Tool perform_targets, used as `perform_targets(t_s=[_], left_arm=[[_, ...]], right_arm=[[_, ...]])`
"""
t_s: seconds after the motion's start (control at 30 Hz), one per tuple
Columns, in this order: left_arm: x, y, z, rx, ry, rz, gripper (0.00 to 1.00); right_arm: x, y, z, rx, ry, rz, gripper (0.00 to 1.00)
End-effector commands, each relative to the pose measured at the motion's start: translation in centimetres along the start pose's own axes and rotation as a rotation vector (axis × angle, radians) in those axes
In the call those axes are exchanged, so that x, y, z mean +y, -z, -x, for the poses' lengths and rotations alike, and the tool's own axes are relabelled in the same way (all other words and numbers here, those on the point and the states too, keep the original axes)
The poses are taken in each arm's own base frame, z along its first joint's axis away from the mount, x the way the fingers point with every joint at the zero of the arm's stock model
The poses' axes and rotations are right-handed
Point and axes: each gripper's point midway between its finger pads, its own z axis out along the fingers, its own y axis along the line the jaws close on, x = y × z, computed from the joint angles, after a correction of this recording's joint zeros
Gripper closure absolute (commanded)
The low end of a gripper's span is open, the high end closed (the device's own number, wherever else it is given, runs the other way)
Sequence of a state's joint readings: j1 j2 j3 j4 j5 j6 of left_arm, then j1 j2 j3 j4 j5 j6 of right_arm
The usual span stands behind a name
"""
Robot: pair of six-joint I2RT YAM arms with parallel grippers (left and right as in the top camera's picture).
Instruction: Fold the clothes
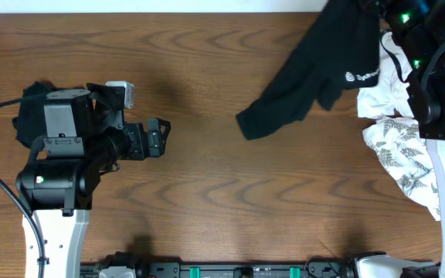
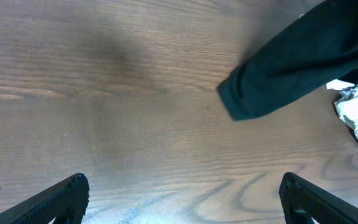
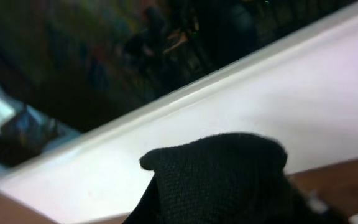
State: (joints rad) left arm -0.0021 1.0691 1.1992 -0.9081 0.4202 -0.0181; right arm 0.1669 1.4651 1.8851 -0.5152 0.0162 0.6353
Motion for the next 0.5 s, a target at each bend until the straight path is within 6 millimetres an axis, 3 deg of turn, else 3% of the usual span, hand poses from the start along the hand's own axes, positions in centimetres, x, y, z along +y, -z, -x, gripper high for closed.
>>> perform_targets(t_s=[0.0, 0.13, 0.3, 0.4, 0.47], left_arm=[[-0.4, 0.2, 0.6, -0.015, -0.018, -0.018, 0.02], [-0.5, 0.0, 0.6, -0.010, -0.016, -0.029, 0.02], [-2.0, -0.5, 1.1, -0.013, -0.028, -0.118, 0.02], [-2.7, -1.1, 1.3, -0.009, -0.051, -0.135, 0.02], [-3.2, -1.5, 1.4, -0.006, -0.067, -0.148, 0.02]], right_arm=[[0.2, 0.9, 2.1, -0.080, -0.149, -0.013, 0.99], [0.4, 0.9, 2.2, -0.082, -0.159, -0.003, 0.99], [0.5, 0.6, 2.1, -0.079, -0.268, 0.012, 0.99], [1.5, 0.2, 2.2, -0.077, -0.272, 0.061, 0.99], [3.4, 0.2, 2.1, -0.063, -0.268, 0.140, 0.99]])
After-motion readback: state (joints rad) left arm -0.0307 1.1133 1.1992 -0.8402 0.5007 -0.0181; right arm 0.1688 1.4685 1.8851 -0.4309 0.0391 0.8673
